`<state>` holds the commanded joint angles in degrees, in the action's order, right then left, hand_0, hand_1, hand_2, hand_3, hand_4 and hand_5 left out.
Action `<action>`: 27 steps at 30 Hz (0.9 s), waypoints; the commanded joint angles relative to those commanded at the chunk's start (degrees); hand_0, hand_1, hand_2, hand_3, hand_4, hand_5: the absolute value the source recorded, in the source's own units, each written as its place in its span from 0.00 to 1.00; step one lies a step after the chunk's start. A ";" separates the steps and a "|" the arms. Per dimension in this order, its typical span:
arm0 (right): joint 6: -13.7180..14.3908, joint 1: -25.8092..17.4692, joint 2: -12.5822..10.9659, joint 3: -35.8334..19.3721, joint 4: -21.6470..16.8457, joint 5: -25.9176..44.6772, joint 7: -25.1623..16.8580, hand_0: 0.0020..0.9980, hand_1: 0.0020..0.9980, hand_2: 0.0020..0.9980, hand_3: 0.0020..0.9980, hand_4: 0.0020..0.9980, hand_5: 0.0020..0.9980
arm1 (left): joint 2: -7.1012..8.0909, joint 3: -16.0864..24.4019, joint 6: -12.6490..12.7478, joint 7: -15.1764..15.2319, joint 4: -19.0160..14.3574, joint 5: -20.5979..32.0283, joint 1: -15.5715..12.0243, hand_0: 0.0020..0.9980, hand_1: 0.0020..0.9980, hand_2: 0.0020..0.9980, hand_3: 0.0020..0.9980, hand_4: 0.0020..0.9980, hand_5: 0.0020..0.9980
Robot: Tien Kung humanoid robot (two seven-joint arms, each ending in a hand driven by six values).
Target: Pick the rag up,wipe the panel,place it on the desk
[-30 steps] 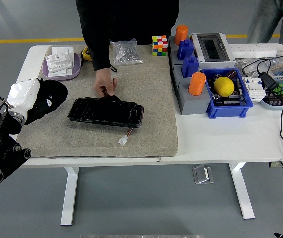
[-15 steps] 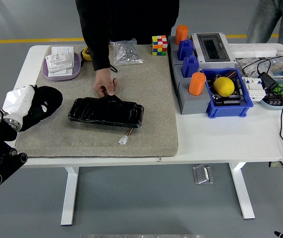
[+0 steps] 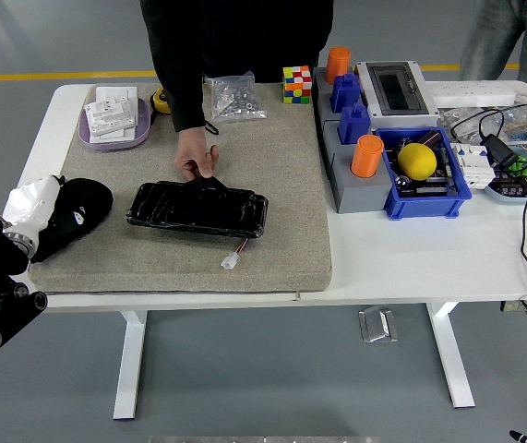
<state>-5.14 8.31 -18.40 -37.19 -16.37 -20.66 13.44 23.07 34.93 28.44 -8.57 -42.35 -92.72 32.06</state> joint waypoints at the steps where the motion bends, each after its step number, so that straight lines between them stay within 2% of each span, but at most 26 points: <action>1: 0.00 0.02 0.00 0.01 -0.01 -0.03 -0.01 0.78 0.66 0.71 0.64 1.00 0.57 | -0.04 0.13 -0.12 0.03 -0.01 0.16 -0.08 0.40 0.50 0.61 0.56 0.71 0.09; 2: 0.02 0.01 0.02 -0.04 -0.01 -0.03 -0.04 0.78 0.66 0.71 0.64 1.00 0.57 | -0.03 0.18 -0.31 -0.06 -0.10 0.18 -0.13 0.43 0.62 0.73 0.71 0.91 0.33; 7: 0.00 0.01 0.02 -0.14 0.05 -0.06 -0.07 0.78 0.66 0.71 0.64 1.00 0.57 | 0.30 0.43 -1.65 -0.24 -0.58 0.97 -0.16 0.43 0.62 0.73 0.71 0.91 0.33; 8: 0.00 0.00 0.02 -0.15 0.08 -0.07 -0.07 0.78 0.66 0.71 0.64 1.00 0.56 | 0.40 0.49 -1.79 -0.14 -0.71 1.05 -0.17 0.45 0.65 0.75 0.78 1.00 0.54; 13: 0.06 -0.09 0.01 -0.15 0.09 -0.12 -0.14 0.78 0.66 0.71 0.64 1.00 0.56 | 0.87 1.10 -2.53 0.26 -1.51 1.32 -0.33 0.45 0.65 0.75 0.78 1.00 0.54; 14: 0.07 -0.10 0.01 -0.16 0.07 -0.15 -0.16 0.78 0.66 0.71 0.64 1.00 0.56 | 0.97 1.09 -2.72 0.30 -1.68 1.41 -0.35 0.46 0.66 0.76 0.78 1.00 0.64; 19: 0.10 -0.23 0.01 -0.25 0.14 -0.33 -0.18 0.78 0.66 0.71 0.64 1.00 0.56 | 1.46 1.58 -3.79 0.63 -2.80 1.95 -0.75 0.46 0.66 0.76 0.78 1.00 0.64; 20: 0.09 -0.28 0.02 -0.28 0.14 -0.33 -0.20 0.78 0.66 0.71 0.64 1.00 0.56 | 1.58 1.69 -4.02 0.69 -3.00 2.19 -0.82 0.47 0.68 0.77 0.80 1.00 0.82; 25: 0.06 -0.39 0.08 -0.17 0.23 -0.29 -0.20 0.78 0.66 0.71 0.64 1.00 0.56 | 2.24 2.79 -4.53 1.76 -4.68 3.79 -1.16 0.47 0.68 0.77 0.80 1.00 0.82; 26: 0.09 -0.42 0.11 -0.20 0.26 -0.29 -0.20 0.78 0.66 0.71 0.64 1.00 0.56 | 2.40 3.05 -4.52 2.19 -5.05 4.21 -1.19 0.48 0.69 0.79 0.81 1.00 1.00; 27: 0.10 -0.44 0.12 -0.17 0.28 -0.22 -0.21 0.78 0.66 0.71 0.64 1.00 0.56 | 2.49 3.26 -4.54 2.56 -5.25 4.73 -1.16 0.48 0.69 0.79 0.81 1.00 1.00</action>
<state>-5.04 7.87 -18.27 -37.37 -16.09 -20.87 13.23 25.56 38.19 23.89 -6.02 -47.60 -87.99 30.90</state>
